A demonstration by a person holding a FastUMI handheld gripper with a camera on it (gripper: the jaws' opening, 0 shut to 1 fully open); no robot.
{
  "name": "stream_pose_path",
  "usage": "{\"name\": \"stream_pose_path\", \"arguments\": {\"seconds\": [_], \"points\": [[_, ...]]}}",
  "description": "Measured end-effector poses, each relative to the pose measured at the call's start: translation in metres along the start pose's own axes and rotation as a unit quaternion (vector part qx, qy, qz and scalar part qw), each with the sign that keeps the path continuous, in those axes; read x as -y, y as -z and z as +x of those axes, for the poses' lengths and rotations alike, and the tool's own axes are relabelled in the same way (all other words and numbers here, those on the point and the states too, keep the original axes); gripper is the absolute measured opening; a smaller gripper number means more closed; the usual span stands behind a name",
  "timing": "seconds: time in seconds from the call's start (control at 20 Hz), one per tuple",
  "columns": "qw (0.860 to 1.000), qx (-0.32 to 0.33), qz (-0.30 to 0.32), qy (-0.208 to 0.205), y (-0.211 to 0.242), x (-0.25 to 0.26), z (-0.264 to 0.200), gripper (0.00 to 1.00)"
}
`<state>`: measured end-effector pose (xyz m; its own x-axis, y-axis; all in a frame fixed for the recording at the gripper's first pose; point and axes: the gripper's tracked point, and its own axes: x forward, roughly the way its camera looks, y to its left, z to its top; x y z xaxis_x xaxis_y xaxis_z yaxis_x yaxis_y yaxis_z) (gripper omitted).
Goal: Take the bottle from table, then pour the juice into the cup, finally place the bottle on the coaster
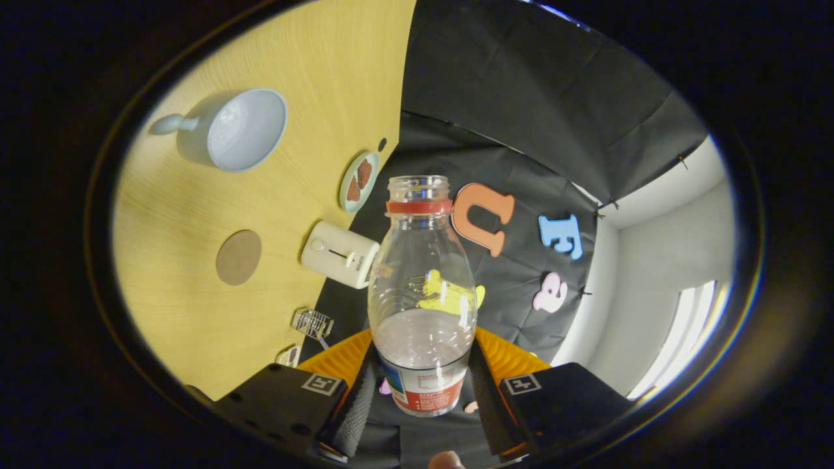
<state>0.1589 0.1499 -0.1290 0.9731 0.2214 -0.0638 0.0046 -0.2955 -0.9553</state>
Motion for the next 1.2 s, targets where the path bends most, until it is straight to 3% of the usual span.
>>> {"name": "stream_pose_path", "arguments": {"seconds": [0.15,0.3,0.6,0.9,1.0,1.2], "points": [[1.000,-0.005,0.026,-0.011,0.002,-0.003,0.000,0.76],[0.995,-0.010,0.093,-0.038,0.002,-0.015,-0.002,0.76],[0.972,-0.009,0.226,-0.065,0.003,-0.020,-0.013,0.76],[0.903,-0.022,0.411,-0.120,0.007,-0.034,-0.024,0.76],[0.884,-0.028,0.450,-0.123,0.013,-0.035,-0.024,0.76],[0.827,-0.029,0.550,-0.108,0.026,-0.020,-0.022,0.77]]}}
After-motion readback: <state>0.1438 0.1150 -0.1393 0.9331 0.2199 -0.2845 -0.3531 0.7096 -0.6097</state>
